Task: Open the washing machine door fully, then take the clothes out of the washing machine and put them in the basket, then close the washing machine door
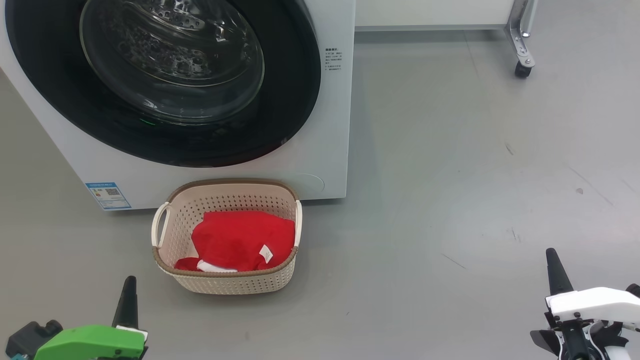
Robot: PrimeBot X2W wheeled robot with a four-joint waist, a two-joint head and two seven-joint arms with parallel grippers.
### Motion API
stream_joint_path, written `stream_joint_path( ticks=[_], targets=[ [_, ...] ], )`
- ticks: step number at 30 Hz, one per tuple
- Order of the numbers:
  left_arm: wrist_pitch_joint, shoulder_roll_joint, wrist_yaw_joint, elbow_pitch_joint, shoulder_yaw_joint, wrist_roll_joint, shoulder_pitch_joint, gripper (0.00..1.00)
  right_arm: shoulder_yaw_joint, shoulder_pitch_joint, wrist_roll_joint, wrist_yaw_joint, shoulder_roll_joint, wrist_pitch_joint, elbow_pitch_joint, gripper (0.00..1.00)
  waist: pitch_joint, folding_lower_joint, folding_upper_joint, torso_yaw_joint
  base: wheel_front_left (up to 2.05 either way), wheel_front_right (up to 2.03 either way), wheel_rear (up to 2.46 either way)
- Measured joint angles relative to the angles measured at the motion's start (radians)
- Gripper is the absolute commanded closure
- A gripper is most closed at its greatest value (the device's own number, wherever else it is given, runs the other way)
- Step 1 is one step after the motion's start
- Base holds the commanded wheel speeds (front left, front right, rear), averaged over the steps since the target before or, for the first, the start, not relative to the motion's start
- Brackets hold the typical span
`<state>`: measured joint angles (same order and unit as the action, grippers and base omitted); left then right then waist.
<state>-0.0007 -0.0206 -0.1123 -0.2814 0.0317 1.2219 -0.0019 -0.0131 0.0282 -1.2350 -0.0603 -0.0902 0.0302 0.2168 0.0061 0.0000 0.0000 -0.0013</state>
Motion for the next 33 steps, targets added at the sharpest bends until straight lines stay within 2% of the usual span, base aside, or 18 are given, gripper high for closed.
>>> stream_joint_path(
  ticks=[33],
  targets=[
    [0.110, -0.004, -0.008, 0.002, 0.048, 0.376, -0.056, 1.00, -0.072, -0.081, -0.404, -0.054, 0.019, -0.097, 0.054, 1.00, -0.003, 0.0000, 0.0000, 0.001, 0.00, 0.00, 0.00]
  ],
)
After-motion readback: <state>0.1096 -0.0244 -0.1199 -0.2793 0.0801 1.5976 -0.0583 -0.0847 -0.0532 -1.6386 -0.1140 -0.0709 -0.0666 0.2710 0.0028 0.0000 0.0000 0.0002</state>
